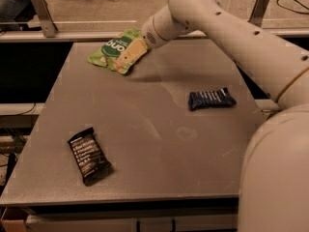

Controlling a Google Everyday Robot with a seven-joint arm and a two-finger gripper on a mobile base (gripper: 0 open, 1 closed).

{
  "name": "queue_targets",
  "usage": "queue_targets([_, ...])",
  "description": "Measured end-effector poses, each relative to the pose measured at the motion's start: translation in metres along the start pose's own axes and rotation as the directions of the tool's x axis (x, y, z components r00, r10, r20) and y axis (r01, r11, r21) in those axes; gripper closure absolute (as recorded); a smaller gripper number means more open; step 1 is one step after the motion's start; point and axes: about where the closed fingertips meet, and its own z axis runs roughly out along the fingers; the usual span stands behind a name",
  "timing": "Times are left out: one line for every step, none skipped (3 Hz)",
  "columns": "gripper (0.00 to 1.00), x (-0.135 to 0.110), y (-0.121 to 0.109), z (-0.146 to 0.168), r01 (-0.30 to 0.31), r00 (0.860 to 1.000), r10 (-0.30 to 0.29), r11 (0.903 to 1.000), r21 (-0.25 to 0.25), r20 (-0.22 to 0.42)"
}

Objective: Move green rice chip bag near rxbar chocolate

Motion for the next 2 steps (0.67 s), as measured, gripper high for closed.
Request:
queue_targets([0.0,-0.014,-0.015,0.032,-0.02,0.999,0.018,0.9983,0.054,0.037])
queue_targets([0.0,-0.025,-0.016,0.059,-0.033,0.998,0.028,0.9969,0.071,0.058])
